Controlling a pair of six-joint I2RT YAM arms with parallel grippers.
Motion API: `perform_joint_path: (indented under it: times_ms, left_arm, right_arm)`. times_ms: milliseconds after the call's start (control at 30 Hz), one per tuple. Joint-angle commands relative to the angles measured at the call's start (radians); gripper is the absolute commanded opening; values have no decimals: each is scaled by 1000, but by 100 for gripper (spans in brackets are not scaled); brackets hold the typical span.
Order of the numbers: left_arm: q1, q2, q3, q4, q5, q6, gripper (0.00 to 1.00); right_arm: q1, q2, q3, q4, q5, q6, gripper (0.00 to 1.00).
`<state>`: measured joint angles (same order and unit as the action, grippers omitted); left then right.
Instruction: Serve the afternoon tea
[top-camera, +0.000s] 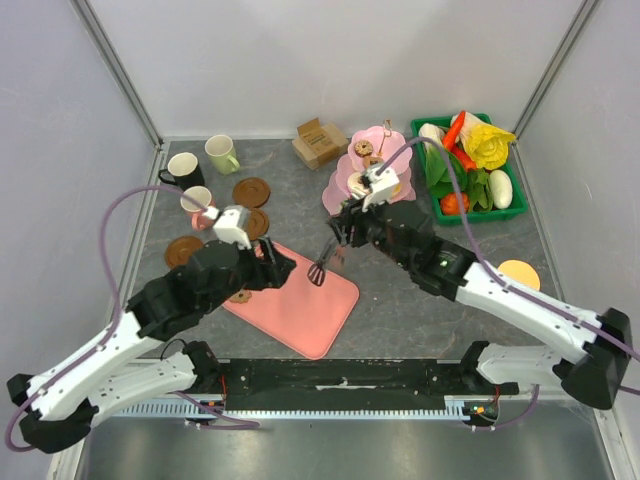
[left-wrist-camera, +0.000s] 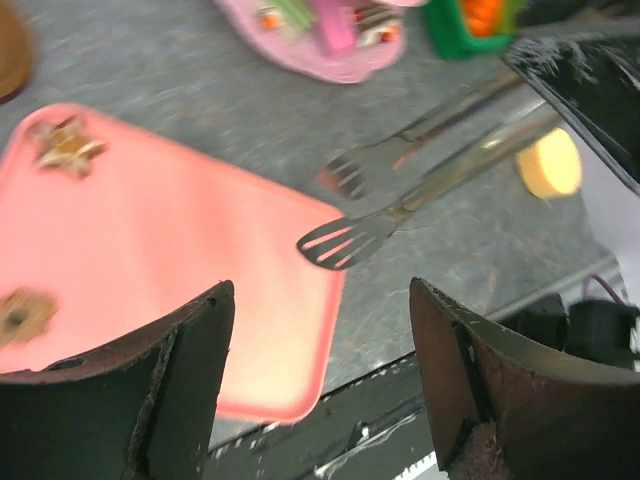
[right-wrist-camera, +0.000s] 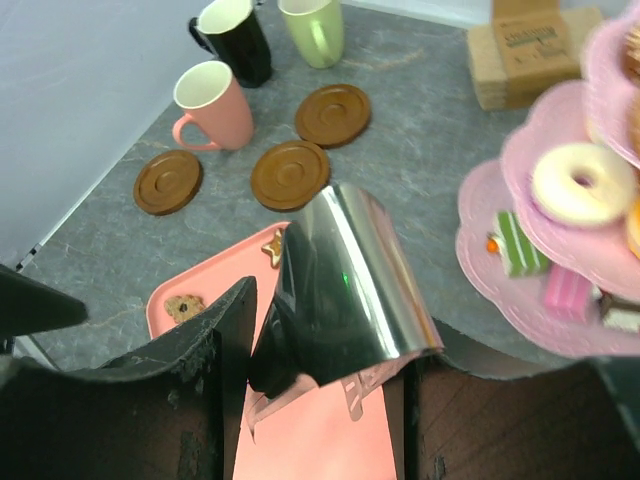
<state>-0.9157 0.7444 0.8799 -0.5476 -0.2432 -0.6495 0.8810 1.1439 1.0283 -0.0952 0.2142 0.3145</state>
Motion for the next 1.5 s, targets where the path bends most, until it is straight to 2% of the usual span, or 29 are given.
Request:
perform_joint_path:
  times_ms: [0, 167, 300, 333, 400, 500, 700, 900, 1333, 1467]
  left_arm:
    - [1, -40, 106, -566, -329, -363, 77]
    - [1, -121, 91, -641, -352, -411, 78]
    - [1, -215, 91, -701, -390, -466, 78]
    - [1, -232, 96, -744, -433, -516, 86]
    - [1, -253, 117, -859, -504, -643, 88]
    - [0, -275, 146, -934, -550, -677, 88]
    - [1, -355, 128, -916, -550, -670, 88]
    - [0, -430, 116, -873, -544, -627, 88]
    - [1, -432, 93, -885, -577, -642, 90]
    - [1, -422, 93, -879, -587, -642, 90]
  right_arm:
    - [100, 140, 47, 247, 69, -155, 56]
    - [208, 371, 206, 281, 149, -206, 55]
    - [282, 491, 242, 369, 126, -201, 55]
    - [297, 525, 248, 402, 131, -210, 55]
    - [335, 565, 265, 454, 140, -235, 55]
    - [360, 609, 277, 524, 100, -305, 56]
    - [366, 668, 291, 632, -53, -511, 56]
    - [360, 754, 409, 537, -208, -597, 56]
    - [300, 867, 573, 322, -489, -660, 54]
    - [286, 893, 584, 321, -490, -663, 54]
